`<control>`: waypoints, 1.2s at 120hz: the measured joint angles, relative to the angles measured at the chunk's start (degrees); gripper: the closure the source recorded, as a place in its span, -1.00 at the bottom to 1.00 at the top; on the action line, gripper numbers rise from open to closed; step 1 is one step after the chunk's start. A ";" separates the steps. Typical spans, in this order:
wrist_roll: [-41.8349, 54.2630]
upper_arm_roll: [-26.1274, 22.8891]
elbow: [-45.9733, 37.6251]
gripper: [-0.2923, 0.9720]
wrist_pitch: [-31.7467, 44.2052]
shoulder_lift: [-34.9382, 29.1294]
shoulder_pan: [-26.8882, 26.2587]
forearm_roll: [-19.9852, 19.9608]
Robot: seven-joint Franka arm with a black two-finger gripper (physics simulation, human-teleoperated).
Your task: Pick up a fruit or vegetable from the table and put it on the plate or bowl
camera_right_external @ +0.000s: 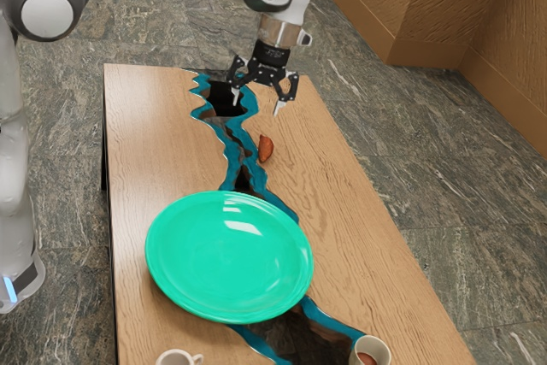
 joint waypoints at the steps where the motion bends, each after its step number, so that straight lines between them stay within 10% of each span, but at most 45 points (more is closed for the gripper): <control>1: 0.15 0.04 0.08 -0.54 0.28 0.36 0.00 -0.27; 36: 6.32 -0.15 8.09 -0.54 6.32 12.47 2.51 -4.93; 72: 10.69 0.16 -4.79 -0.54 14.08 7.65 1.88 -8.70; 144: 14.43 1.84 -5.06 -0.74 18.79 11.95 1.84 -11.72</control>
